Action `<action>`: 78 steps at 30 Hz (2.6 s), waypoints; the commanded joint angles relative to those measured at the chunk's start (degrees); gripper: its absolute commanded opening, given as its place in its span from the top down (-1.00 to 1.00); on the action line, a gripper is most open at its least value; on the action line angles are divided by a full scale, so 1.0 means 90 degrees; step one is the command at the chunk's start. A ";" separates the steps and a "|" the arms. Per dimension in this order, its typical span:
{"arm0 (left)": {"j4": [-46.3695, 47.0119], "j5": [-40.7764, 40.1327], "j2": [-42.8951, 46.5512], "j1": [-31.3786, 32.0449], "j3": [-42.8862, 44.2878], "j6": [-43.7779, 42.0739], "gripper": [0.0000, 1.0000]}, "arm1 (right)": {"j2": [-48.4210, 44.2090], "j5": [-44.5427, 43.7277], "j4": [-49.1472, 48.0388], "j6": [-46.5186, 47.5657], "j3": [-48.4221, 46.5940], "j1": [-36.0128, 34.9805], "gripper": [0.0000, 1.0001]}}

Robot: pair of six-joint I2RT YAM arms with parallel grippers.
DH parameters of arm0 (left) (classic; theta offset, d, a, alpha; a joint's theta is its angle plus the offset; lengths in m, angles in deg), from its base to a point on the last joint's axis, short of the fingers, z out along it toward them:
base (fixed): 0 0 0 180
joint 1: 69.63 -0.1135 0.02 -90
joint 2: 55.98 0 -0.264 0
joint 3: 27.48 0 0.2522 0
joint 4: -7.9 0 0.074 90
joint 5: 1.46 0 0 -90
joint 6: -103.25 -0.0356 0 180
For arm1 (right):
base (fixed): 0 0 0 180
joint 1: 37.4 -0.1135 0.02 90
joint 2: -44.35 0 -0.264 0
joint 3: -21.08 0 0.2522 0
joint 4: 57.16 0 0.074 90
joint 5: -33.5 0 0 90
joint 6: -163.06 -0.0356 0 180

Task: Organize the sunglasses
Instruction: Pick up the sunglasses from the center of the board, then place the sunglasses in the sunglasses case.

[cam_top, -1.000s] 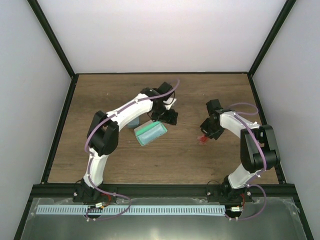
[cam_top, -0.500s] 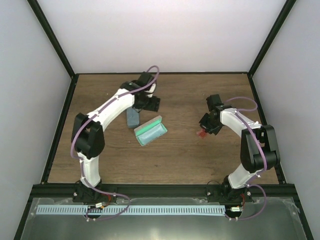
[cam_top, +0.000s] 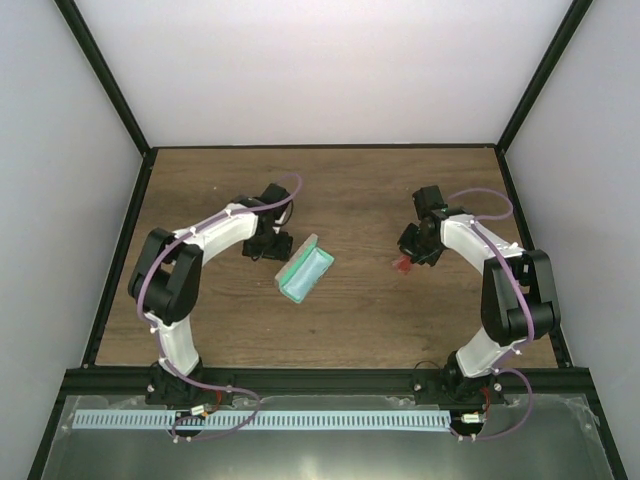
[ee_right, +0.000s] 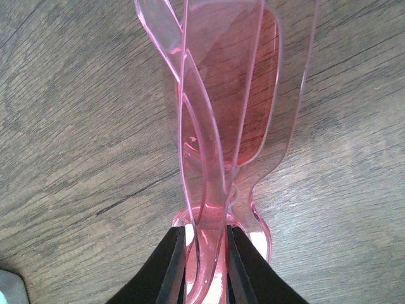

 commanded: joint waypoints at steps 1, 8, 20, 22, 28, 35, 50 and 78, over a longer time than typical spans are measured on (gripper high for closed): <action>0.0112 0.0006 0.0378 0.0193 -0.0304 0.0153 -0.53 | -0.0035 -0.0003 0.0000 0.0280 -0.0256 -0.0047 0.80; 0.0115 0.0344 0.0489 0.0574 -0.0297 0.0476 -0.53 | -0.0061 0.0288 -0.0104 0.0438 -0.0403 -0.0155 0.80; 0.0186 0.0475 0.0267 0.0794 -0.0207 0.0719 -0.53 | 0.0789 -0.0022 0.0530 0.1073 -0.1832 -0.1934 0.80; 0.0170 0.0472 0.0255 0.0794 -0.0197 0.0709 -0.53 | 0.0931 0.0047 0.0570 0.1172 -0.1929 -0.2127 0.80; 0.0150 0.0450 0.0297 0.0794 -0.0243 0.0738 -0.53 | 0.1358 0.0449 0.0670 0.1395 -0.2200 -0.2762 0.81; 0.0141 0.0424 0.0313 0.0794 -0.0280 0.0748 -0.53 | 0.1960 0.0447 0.0999 0.1212 -0.2900 -0.3502 0.81; 0.0104 0.0355 0.0400 0.0795 -0.0429 0.0641 -0.53 | 0.2228 0.0515 0.1012 0.0733 -0.2857 -0.3671 0.83; 0.0107 0.0397 0.0332 0.0794 -0.0319 0.0658 -0.53 | 0.2173 0.0605 0.0663 0.0802 -0.2155 -0.3768 0.42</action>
